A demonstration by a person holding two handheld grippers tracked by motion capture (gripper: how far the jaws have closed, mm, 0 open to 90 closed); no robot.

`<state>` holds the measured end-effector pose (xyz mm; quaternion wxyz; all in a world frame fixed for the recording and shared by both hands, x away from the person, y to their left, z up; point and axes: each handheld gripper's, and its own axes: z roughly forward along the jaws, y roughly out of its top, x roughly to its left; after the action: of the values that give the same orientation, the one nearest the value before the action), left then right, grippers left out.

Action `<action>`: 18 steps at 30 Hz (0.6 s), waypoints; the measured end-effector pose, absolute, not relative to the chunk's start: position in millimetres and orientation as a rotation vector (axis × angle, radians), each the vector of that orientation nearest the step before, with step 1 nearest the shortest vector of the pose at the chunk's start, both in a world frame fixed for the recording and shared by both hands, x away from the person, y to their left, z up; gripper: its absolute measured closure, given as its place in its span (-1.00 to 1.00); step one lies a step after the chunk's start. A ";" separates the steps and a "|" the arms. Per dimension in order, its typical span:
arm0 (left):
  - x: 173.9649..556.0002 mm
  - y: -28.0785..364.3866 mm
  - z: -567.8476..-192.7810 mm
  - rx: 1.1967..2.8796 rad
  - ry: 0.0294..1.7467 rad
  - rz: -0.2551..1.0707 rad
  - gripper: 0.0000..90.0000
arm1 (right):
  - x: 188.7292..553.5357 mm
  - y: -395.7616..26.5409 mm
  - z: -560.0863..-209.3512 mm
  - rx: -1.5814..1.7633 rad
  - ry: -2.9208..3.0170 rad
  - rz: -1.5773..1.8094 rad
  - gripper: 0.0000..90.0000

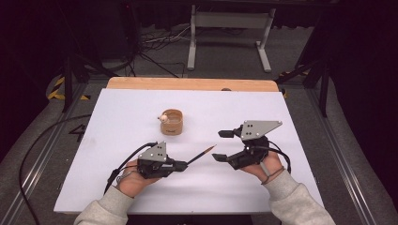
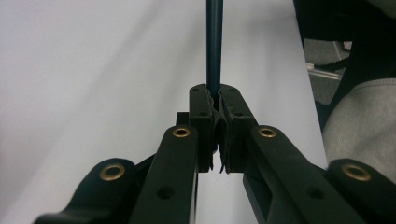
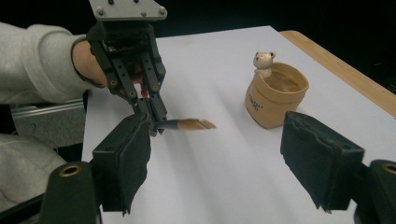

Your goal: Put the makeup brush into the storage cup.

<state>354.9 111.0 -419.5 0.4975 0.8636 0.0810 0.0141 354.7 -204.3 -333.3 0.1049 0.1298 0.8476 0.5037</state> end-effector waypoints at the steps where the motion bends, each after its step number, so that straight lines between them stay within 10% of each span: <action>1: 354.6 110.7 -419.6 2.069 0.185 0.036 0.89 | 354.6 -204.6 -334.2 0.388 2.492 1.498 -0.44; 18: 355.5 108.9 -429.7 1.860 0.178 -0.024 0.89 | 351.2 -204.0 -345.2 0.386 2.402 1.659 -0.35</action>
<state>355.5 108.9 -429.7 0.5942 0.8006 0.0765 -0.0104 351.2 -204.0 -345.2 0.0985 0.1304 0.8118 0.5607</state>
